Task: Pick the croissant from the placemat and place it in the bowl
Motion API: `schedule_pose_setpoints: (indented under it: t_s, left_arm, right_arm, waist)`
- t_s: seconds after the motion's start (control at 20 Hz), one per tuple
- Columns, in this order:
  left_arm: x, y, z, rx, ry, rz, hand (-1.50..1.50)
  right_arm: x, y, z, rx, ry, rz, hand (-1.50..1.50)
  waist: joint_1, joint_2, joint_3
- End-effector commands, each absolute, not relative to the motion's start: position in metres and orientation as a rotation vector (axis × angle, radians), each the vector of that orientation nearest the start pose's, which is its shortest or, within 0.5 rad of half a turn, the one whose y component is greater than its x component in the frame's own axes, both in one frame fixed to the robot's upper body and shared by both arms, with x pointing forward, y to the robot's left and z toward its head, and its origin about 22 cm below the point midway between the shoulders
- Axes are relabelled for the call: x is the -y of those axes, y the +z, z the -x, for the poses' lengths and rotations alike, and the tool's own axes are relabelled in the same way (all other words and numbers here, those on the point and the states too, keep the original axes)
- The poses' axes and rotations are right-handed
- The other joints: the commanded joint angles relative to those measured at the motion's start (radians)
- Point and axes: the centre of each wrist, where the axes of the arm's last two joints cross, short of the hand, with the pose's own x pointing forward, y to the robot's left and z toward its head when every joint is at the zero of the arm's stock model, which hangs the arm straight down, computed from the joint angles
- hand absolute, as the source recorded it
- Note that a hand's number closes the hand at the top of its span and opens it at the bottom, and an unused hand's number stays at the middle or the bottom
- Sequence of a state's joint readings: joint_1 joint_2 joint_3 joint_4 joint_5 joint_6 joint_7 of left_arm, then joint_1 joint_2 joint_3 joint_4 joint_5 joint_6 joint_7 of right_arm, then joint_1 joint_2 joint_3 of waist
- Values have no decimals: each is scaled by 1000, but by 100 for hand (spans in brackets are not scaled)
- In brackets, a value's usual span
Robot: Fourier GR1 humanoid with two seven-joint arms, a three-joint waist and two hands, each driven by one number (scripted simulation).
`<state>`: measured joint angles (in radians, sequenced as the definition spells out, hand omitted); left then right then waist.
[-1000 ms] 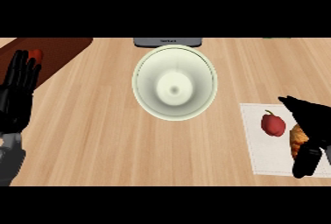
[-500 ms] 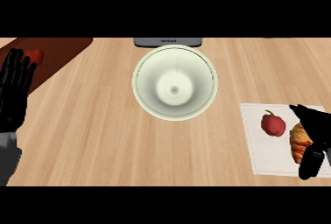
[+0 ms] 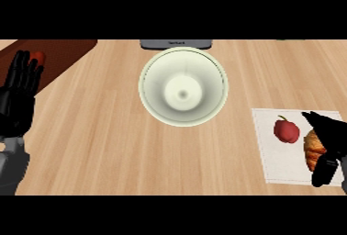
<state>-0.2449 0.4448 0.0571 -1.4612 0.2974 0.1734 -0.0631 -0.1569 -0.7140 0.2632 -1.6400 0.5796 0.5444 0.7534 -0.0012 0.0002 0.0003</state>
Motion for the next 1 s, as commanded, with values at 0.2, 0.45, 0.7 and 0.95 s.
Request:
schedule_pose_setpoints:
  t_s: [0.2, 0.45, 0.7, 0.95]
  left_arm:
    - [-332, 94, -292, 1775, 34, -224, 0]
    - [-328, 99, -300, 1785, 28, -250, 0]
    - [-321, 80, -292, 1783, 34, -244, 0]
    - [-337, 86, -295, 1792, 34, -254, 0]
  right_arm:
    - [305, 80, -270, 475, 1202, 942, -150]
    - [327, 56, -281, 451, 1215, 953, -150]
    - [325, 49, -279, 430, 1205, 954, -150]
    - [332, 34, -270, 395, 1187, 957, -150]
  waist:
    - [2, -1, 0]
    - [4, 1, 0]
    - [2, 0, 0]
    - [0, -1, 0]
